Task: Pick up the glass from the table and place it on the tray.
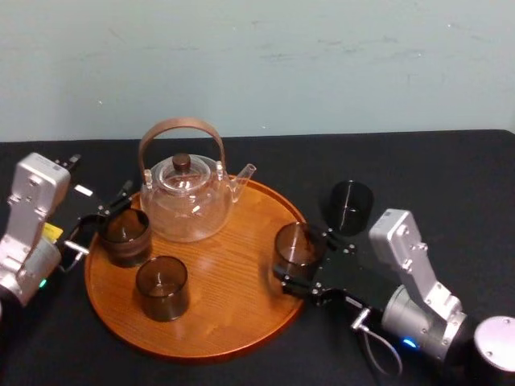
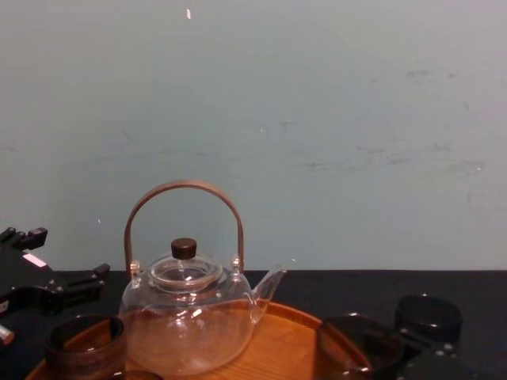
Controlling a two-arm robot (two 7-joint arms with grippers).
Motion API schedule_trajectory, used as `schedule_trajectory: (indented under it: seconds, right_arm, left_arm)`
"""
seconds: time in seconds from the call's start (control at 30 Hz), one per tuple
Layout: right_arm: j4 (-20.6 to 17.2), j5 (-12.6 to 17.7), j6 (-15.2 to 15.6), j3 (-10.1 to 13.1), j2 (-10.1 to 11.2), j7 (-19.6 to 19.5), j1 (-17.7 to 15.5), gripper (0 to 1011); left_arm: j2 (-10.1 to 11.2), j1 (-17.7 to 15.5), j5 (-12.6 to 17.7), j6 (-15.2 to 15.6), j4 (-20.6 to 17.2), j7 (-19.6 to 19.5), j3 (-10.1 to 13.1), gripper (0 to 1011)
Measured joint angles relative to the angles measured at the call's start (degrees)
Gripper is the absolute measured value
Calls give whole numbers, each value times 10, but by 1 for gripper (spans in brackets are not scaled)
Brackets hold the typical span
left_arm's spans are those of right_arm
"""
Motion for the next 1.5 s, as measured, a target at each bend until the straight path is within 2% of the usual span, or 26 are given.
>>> schedule_trajectory:
  seconds: [0.33, 0.63, 1.5]
  right_arm:
    - [26, -7, -1, -37, -17, 13, 27, 909]
    - [46, -13, -3, -60, -28, 19, 43, 909]
    - [80, -15, -8, -79, -40, 23, 62, 909]
  left_arm:
    - [0, 0, 0, 0, 0, 0, 0, 1001]
    - [0, 0, 0, 0, 0, 0, 0, 1001]
    - [0, 0, 0, 0, 0, 0, 0, 1002]
